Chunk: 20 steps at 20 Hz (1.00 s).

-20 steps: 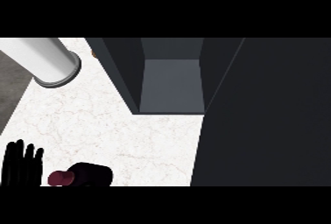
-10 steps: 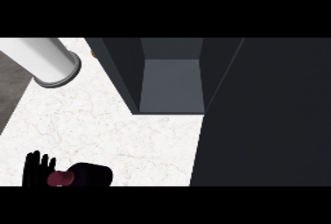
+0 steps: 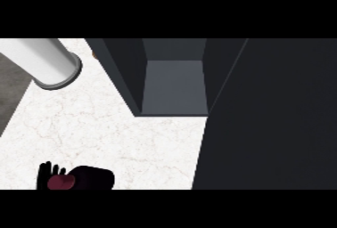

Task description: Pick up the wine, place it into the cabinet and close the cabinet

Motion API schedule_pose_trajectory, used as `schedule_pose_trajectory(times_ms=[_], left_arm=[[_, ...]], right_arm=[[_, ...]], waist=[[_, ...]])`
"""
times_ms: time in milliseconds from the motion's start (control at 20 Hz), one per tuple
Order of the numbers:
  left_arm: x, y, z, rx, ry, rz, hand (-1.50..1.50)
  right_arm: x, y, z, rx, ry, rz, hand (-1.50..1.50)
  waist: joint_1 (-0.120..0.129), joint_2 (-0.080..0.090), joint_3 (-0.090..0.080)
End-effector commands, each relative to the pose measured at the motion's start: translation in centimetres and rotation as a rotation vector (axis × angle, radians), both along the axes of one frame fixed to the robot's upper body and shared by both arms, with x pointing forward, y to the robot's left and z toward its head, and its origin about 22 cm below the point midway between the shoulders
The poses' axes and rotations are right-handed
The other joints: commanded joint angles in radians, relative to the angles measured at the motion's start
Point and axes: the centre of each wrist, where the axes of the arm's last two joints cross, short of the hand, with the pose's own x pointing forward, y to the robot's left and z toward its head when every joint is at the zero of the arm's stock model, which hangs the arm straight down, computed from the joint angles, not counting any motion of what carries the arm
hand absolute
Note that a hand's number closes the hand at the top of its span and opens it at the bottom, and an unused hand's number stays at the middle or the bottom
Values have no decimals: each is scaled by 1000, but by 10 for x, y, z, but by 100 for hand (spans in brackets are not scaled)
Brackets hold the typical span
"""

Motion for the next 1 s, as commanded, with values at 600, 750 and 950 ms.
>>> schedule_pose_trajectory(times_ms=[600, 750, 950], left_arm=[[-15, -2, -70, -121, -24, -27, -150], [5, 18, -68, -99, -33, -26, -150], [35, -10, -75, -85, -48, -34, -150]], right_arm=[[-19, 2, 5, 29, 21, 70, -150], [-20, 5, -5, 39, 40, 58, -150], [-23, -2, -3, 33, 35, 53, -150]], waist=[[1, 0, 0], [0, 2, 0], [-4, 2, 0]])
